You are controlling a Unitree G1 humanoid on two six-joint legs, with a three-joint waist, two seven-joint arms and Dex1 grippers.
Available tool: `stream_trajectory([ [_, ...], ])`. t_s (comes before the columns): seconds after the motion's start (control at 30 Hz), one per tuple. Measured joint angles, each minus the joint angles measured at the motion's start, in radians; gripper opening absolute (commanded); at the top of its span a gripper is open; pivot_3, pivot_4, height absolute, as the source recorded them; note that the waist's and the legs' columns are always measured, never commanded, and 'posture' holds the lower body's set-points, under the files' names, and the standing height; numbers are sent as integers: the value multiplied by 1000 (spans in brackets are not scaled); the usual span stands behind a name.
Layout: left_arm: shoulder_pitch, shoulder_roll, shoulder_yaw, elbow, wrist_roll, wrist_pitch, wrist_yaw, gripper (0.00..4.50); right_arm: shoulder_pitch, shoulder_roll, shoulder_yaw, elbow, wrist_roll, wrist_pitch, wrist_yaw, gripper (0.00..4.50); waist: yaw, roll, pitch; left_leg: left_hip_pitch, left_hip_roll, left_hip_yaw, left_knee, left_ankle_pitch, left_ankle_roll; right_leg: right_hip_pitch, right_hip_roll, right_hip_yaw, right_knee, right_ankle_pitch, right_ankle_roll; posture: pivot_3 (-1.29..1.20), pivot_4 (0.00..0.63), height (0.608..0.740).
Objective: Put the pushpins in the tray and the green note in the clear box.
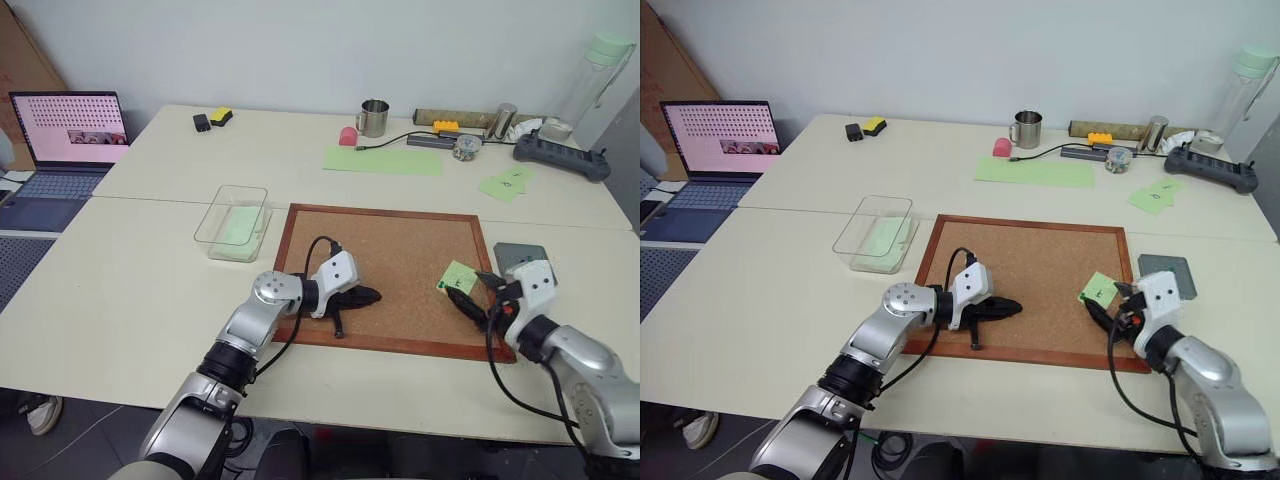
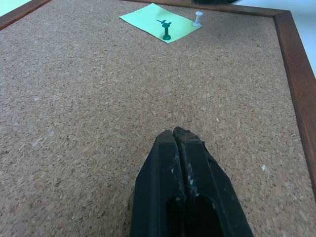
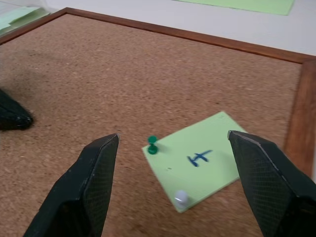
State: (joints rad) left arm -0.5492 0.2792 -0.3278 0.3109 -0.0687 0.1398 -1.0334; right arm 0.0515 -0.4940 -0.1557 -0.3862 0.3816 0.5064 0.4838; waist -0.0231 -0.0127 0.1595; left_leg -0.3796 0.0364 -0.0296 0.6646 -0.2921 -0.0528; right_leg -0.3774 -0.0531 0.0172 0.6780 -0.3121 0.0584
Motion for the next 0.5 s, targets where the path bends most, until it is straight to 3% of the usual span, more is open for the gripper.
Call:
stream_trajectory([
  [0.1,-1,0,0,3,0,-5,-1,0,12,0,19,4,-28,-7,-9,3702,1,0,0,0,0,0,0,0,0,0,0,0,0,0,0,0,150,740],
  [0.23,-4,1,0,12,0,-16,-1,0,41,10,18,10,-40,-10,-10,3113,0,0,0,0,0,0,0,0,0,0,0,0,0,0,0,0,150,740],
  [0.5,-6,1,0,15,0,-16,-1,0,48,55,-22,10,-23,-16,-14,1324,0,0,0,0,0,0,0,0,0,0,0,0,0,0,0,0,150,740],
])
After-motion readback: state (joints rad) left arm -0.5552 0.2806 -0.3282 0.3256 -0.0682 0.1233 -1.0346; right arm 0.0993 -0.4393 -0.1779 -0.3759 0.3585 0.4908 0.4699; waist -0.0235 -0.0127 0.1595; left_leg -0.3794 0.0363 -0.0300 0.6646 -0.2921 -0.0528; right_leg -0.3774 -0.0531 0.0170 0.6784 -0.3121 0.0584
